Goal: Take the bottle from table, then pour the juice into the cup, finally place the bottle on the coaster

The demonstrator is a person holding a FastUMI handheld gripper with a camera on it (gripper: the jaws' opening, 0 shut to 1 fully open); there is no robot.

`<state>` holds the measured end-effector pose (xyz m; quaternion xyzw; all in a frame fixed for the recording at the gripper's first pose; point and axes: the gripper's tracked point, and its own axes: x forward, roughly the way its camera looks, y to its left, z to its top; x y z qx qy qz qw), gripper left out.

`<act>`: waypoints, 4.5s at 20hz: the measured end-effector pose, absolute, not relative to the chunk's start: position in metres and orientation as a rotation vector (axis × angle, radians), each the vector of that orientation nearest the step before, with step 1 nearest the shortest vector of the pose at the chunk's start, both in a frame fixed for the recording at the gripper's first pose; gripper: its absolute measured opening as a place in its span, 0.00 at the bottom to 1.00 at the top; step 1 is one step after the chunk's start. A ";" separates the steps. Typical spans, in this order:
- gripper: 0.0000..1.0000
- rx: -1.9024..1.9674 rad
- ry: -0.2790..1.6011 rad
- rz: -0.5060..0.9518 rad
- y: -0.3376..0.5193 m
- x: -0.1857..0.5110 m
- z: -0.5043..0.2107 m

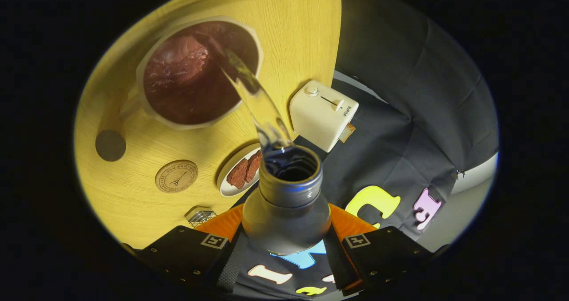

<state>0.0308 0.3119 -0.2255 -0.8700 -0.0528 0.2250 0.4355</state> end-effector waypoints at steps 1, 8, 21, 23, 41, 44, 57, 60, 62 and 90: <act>0.80 -2.167 -0.137 0.561 0.312 0.031 -0.225; 0.80 -2.199 -0.166 0.568 0.317 0.030 -0.221; 0.80 -2.275 -0.210 0.558 0.317 0.035 -0.211; 0.80 -2.282 -0.214 0.557 0.318 0.036 -0.210; 0.80 -2.390 -0.270 0.549 0.331 0.033 -0.207; 0.80 -2.410 -0.283 0.546 0.336 0.031 -0.205; 0.80 -2.456 -0.295 0.539 0.343 0.026 -0.203; 0.80 -2.463 -0.298 0.535 0.343 0.027 -0.200; 0.80 -2.461 -0.296 0.538 0.343 0.028 -0.201; 0.80 -2.322 -0.269 0.603 0.342 0.017 -0.207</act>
